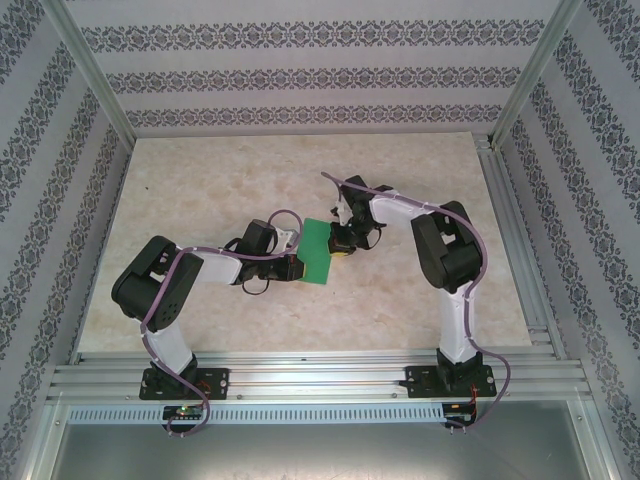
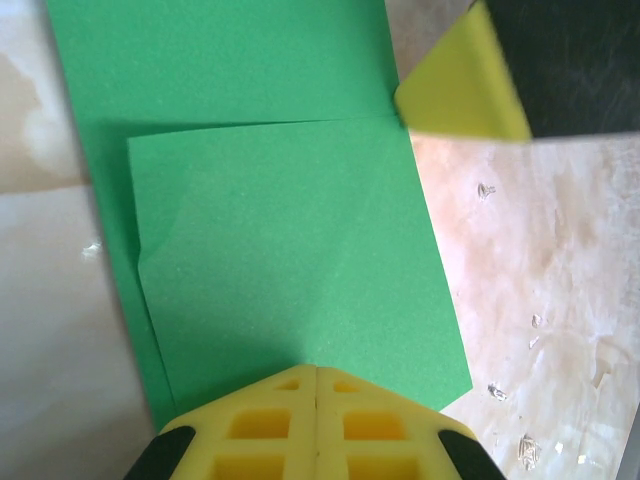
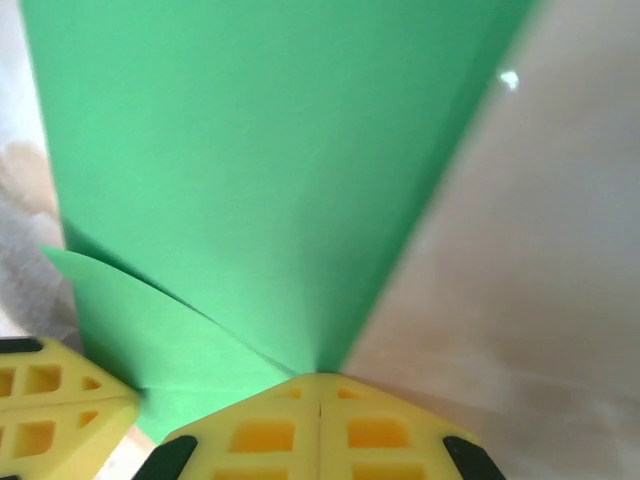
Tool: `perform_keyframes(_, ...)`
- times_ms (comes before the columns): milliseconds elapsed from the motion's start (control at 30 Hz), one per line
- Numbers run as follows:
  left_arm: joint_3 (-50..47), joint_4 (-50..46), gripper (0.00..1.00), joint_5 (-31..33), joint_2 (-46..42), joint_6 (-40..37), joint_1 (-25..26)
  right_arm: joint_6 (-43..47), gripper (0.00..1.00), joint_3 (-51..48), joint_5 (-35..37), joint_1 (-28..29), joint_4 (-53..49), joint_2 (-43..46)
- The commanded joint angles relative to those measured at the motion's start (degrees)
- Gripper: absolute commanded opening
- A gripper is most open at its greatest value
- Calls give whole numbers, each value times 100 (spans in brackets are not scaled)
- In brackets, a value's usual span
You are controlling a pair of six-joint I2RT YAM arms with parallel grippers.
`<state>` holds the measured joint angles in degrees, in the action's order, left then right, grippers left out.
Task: Fold a paper plane with a square sheet of paper (fold left side to right side)
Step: Fold the triangle a second time at the center of the table.
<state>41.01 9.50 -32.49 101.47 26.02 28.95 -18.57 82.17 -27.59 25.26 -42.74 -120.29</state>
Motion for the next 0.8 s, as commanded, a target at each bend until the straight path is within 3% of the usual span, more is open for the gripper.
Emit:
perform_keyframes(0,-293,-859,0,504,263,-130,11,183,2,176,789,-223,-284,58)
perform_keyframes(233,-248,-921,0,441,90,-158,14,-109,3,259,-14,9,-74,557)
perform_keyframes(433,-198,-950,0,404,-3,-168,7,-471,4,48,-351,525,431,375)
perform_keyframes(767,52,-954,4,239,-221,-89,6,-356,4,27,165,612,268,-122)
